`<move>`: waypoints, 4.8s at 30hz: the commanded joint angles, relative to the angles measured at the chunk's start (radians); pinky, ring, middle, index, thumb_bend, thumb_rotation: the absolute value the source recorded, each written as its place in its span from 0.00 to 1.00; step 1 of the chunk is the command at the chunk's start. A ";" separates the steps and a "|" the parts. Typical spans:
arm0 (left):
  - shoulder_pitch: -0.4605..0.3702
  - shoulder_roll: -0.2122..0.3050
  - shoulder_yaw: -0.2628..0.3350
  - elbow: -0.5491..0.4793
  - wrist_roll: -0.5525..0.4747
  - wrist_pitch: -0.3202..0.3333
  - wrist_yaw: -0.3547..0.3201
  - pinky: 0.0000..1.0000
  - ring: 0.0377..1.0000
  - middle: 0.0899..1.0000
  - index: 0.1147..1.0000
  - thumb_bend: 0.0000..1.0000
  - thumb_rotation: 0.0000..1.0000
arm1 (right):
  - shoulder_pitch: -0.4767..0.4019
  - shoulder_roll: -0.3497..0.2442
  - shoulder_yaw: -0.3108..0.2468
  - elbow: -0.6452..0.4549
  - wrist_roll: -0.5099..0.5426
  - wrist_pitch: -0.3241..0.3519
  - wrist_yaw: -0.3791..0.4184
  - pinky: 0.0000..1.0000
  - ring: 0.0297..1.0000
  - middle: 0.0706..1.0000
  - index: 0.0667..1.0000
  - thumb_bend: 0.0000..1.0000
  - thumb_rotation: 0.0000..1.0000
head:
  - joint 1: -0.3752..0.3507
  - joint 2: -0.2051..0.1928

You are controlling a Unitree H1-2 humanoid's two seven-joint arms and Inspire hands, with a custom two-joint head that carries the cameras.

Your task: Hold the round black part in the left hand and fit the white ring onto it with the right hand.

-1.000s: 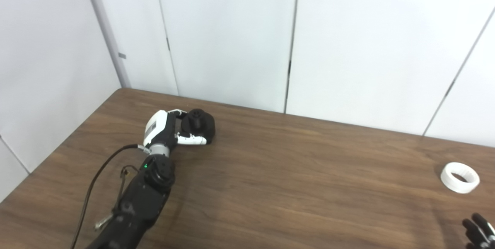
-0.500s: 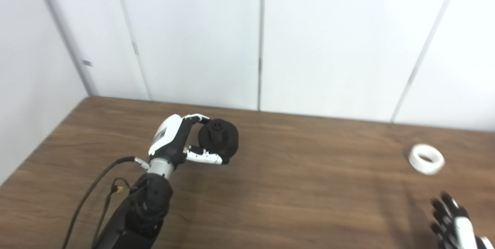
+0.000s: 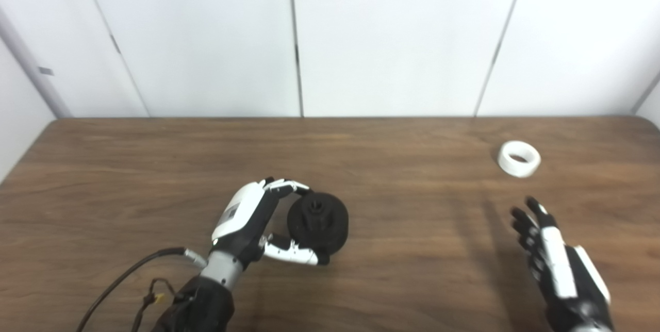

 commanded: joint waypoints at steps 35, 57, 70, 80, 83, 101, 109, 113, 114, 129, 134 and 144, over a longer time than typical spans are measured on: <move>0.111 -0.034 -0.016 0.159 0.079 -0.270 -0.002 1.00 0.90 0.79 0.42 0.52 0.05 | -0.049 0.033 0.022 -0.057 -0.001 0.026 -0.042 1.00 0.94 0.93 0.97 0.55 1.00 | -0.065 0.073; 0.116 -0.036 -0.019 0.172 0.098 -0.268 0.000 1.00 0.90 0.78 0.41 0.52 0.05 | -0.334 -0.341 -0.043 -0.055 -0.368 0.058 0.095 0.93 0.94 0.92 0.91 0.76 0.49 | -0.167 0.069; 0.121 -0.036 -0.024 0.165 0.117 -0.256 -0.009 1.00 0.90 0.79 0.42 0.52 0.05 | -0.544 -0.441 -0.041 0.179 -0.654 0.057 0.394 0.91 0.99 0.94 0.88 0.97 0.31 | -0.184 0.061; 0.124 -0.039 -0.023 0.152 0.124 -0.243 -0.019 1.00 0.90 0.79 0.42 0.52 0.05 | -0.672 -0.493 0.076 0.415 -0.732 0.056 0.404 0.95 0.99 0.94 0.87 0.99 0.30 | -0.212 0.062; 0.124 -0.039 -0.025 0.149 0.133 -0.243 -0.018 1.00 0.90 0.78 0.42 0.52 0.05 | -0.708 -0.497 0.110 0.488 -0.740 0.052 0.398 0.95 0.99 0.93 0.85 0.98 0.29 | -0.209 0.064; 0.128 -0.057 -0.029 0.139 0.138 -0.242 -0.021 1.00 0.90 0.78 0.41 0.52 0.05 | -0.809 -0.483 0.265 0.707 -0.777 0.050 0.390 1.00 0.99 0.92 0.79 0.96 0.26 | -0.153 0.073; 0.134 -0.060 -0.030 0.134 0.142 -0.245 -0.017 1.00 0.89 0.78 0.41 0.52 0.05 | -0.832 -0.483 0.302 0.761 -0.781 0.046 0.381 1.00 1.00 0.93 0.79 0.95 0.27 | -0.146 0.075; 0.136 -0.062 -0.029 0.132 0.144 -0.242 -0.017 1.00 0.90 0.78 0.41 0.52 0.05 | -0.840 -0.482 0.309 0.781 -0.780 0.043 0.374 1.00 1.00 0.93 0.79 0.94 0.27 | -0.129 0.076; 0.136 -0.061 -0.029 0.132 0.145 -0.243 -0.018 1.00 0.90 0.78 0.41 0.52 0.05 | -0.841 -0.482 0.311 0.786 -0.780 0.040 0.372 1.00 1.00 0.93 0.80 0.94 0.27 | -0.126 0.075; 0.133 -0.062 -0.024 0.135 0.144 -0.249 -0.010 1.00 0.90 0.78 0.41 0.52 0.05 | -0.849 -0.494 0.327 0.806 -0.785 0.026 0.350 1.00 0.99 0.91 0.74 0.88 0.27 | -0.121 0.079; 0.133 -0.063 -0.025 0.133 0.147 -0.247 -0.011 1.00 0.90 0.78 0.41 0.52 0.05 | -0.845 -0.492 0.330 0.811 -0.790 0.010 0.325 1.00 0.96 0.87 0.64 0.85 0.23 | -0.118 0.081; 0.131 -0.070 -0.026 0.131 0.151 -0.245 -0.008 1.00 0.90 0.77 0.41 0.52 0.05 | -0.831 -0.498 0.336 0.818 -0.801 -0.036 0.285 0.99 0.92 0.80 0.45 0.52 0.14 | -0.116 0.083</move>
